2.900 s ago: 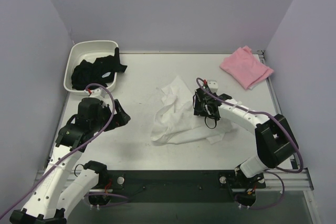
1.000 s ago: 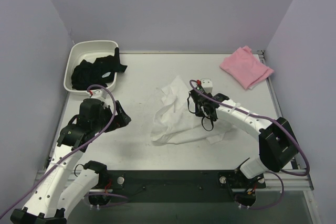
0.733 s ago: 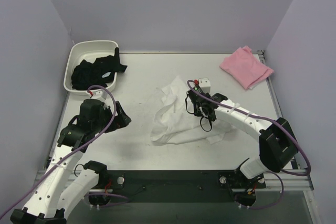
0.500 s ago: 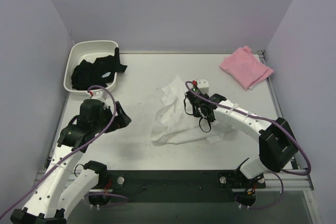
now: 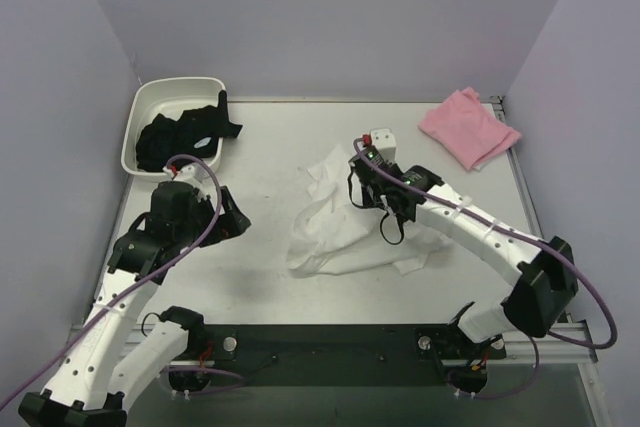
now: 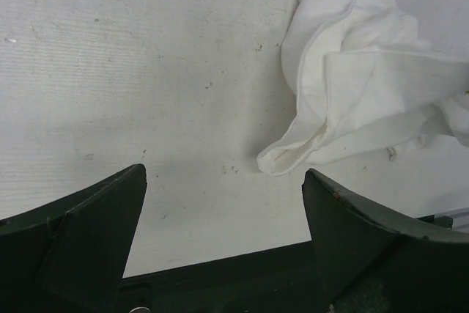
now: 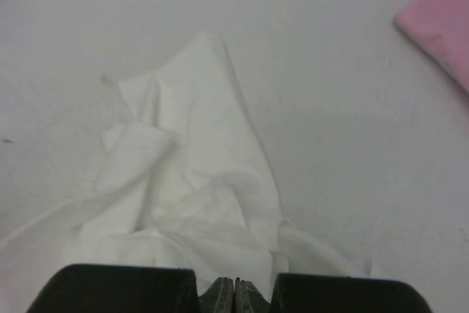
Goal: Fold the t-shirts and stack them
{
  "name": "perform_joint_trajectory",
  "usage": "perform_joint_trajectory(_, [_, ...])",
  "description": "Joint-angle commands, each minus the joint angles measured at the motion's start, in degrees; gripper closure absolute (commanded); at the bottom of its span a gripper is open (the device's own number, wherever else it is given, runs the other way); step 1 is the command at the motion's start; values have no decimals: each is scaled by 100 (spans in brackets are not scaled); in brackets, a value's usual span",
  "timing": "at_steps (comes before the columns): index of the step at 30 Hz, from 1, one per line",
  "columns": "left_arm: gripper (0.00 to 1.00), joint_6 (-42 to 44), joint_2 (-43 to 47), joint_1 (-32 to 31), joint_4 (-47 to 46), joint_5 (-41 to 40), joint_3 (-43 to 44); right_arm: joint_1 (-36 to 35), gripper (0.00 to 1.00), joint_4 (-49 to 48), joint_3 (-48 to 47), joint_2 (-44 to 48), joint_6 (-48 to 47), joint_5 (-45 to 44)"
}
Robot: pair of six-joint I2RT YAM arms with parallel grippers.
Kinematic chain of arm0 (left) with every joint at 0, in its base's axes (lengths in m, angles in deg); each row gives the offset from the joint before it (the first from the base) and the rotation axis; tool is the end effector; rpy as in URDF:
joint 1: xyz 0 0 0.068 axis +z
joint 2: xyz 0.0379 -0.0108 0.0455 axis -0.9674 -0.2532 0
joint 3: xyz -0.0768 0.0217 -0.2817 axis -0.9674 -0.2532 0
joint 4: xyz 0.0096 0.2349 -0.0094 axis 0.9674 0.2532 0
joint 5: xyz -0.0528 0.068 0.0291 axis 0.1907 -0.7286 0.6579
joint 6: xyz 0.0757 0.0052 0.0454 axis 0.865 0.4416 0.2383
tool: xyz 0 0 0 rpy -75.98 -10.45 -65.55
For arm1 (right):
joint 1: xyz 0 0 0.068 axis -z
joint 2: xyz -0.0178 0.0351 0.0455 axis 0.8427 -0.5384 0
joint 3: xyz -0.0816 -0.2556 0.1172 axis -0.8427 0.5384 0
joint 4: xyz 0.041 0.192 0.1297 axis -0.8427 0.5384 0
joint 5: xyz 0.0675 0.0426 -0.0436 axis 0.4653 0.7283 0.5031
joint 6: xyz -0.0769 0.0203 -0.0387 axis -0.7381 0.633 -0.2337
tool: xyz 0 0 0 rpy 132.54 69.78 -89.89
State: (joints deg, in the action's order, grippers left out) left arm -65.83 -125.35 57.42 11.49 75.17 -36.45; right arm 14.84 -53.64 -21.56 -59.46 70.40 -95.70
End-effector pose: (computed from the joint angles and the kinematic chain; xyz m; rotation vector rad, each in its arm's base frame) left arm 0.1291 -0.0469 0.2863 -0.2971 2.3459 -0.5258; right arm 0.2549 0.1953 0.2834 -0.1331 2.2787 0.1951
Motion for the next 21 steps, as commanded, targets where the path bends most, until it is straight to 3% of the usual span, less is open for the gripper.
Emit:
perform_joint_trajectory(1, [3, 135, -331, -19, -351, 174, 661, -231, 100, 635, -1345, 829, -397, -217])
perform_joint_trajectory(4, [3, 152, -753, -37, -562, 314, 1004, -381, 100, 1128, -2190, 1109, -538, -383])
perform_joint_trajectory(9, [3, 30, -1490, -142, -1010, 438, 1417, -865, 100, 1594, -2595, 2146, -504, -708])
perform_joint_trajectory(13, [2, -129, -1992, -449, -1265, 290, 1900, -1190, 100, 2165, -2412, 2989, -65, -1078])
perform_joint_trajectory(17, [3, -208, -2659, -1195, -1511, -264, 2445, -1296, 100, 2771, -1929, 3964, 497, -1376])
perform_joint_trajectory(21, [3, -260, -3826, -1872, -1731, -520, 2841, -1287, 100, 3080, -1594, 4353, 780, -1666])
